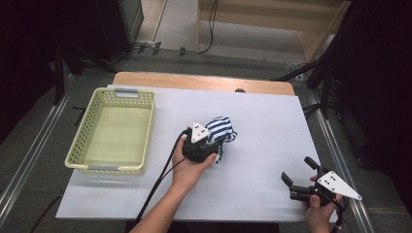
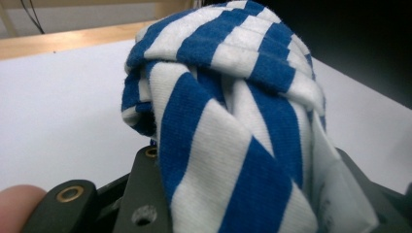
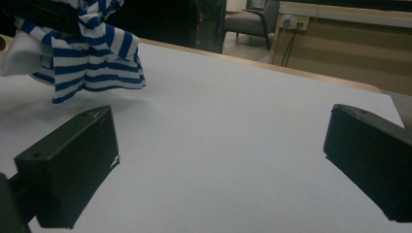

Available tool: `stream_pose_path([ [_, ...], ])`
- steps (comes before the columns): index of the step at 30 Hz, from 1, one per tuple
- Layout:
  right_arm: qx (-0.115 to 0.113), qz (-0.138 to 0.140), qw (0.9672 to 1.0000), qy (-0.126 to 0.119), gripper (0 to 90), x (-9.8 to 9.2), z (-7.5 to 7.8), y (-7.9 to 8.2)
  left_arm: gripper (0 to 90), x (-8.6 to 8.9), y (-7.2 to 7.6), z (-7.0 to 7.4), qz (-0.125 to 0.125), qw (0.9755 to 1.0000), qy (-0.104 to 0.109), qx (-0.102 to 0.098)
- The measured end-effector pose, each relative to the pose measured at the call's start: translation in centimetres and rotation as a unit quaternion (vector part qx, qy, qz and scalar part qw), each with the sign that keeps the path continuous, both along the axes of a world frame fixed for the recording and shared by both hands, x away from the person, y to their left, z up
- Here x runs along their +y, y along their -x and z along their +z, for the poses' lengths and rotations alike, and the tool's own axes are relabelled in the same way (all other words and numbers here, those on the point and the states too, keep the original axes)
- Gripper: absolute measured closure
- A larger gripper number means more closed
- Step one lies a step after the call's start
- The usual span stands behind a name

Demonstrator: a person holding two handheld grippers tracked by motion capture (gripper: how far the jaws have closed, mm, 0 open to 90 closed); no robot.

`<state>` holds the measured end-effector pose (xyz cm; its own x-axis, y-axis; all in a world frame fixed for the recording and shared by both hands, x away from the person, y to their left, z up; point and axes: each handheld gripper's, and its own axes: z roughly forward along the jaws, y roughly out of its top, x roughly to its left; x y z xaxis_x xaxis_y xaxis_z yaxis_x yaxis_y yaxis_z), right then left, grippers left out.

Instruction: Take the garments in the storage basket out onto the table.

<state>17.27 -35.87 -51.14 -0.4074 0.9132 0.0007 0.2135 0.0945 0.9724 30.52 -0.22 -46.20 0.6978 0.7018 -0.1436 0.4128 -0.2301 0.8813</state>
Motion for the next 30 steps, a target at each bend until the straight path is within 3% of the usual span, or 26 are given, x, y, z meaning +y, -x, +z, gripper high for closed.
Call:
stream_pose_path([
  [17, 0.001, -0.002, 1.0, 0.001, 0.0, 0.0, 0.0, 0.0, 59.0, -0.9, -0.1, -1.5, -0.024, 0.9988, -0.026, 0.033],
  [23, 0.001, -0.001, 1.0, 0.001, 0.0, 0.0, 0.0, 0.0, 49.1, -1.1, -0.2, -1.6, -0.017, 0.9978, -0.033, 0.055],
  [30, -0.001, -0.005, 1.0, -0.001, 0.0, -0.1, 0.0, -0.1, 27.4, -1.0, 0.1, -1.4, -0.02, 0.9964, -0.063, 0.053],
])
